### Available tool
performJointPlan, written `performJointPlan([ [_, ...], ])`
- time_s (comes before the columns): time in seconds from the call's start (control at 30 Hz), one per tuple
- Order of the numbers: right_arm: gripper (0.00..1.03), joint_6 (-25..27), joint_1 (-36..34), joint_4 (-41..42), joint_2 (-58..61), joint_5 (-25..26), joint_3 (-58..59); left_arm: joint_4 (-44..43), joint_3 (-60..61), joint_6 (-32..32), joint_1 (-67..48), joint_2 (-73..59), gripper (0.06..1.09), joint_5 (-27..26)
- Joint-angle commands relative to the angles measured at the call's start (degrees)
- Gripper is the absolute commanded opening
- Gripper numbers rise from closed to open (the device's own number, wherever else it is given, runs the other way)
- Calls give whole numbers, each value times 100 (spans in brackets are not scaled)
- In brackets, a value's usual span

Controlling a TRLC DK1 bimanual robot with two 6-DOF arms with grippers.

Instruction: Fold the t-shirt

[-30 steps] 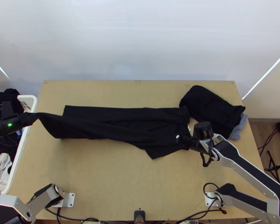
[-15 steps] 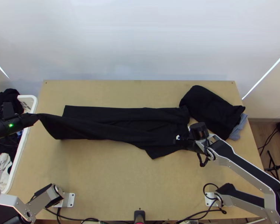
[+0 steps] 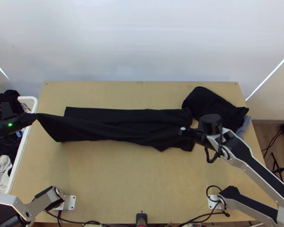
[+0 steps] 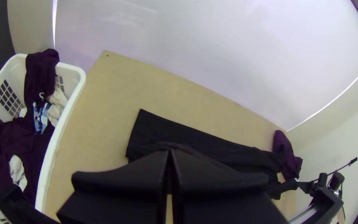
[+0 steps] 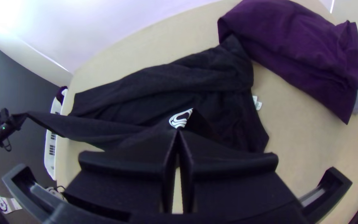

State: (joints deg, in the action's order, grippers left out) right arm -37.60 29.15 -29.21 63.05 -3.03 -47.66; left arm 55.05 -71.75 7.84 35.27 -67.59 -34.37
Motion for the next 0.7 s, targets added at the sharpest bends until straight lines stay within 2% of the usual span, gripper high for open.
performJointPlan([
  [0.0,3,-63,-146,-287,-284,-5,-551,-310,152,-168,15,-131,9,255],
  [0.23,3,-72,-260,-920,-794,-14,-692,-460,512,25,103,-87,9,449],
  [0.33,3,-45,-225,-1254,-1312,-181,-587,-249,741,421,174,62,9,449],
  [0.4,3,8,-67,-1385,-1752,-251,-411,112,864,930,182,255,9,431],
  [0.5,3,148,197,-1552,-2446,-321,-253,437,952,1273,182,712,9,282],
  [0.67,3,166,337,-1755,-3413,-356,-182,762,952,1273,147,1205,9,-131],
])
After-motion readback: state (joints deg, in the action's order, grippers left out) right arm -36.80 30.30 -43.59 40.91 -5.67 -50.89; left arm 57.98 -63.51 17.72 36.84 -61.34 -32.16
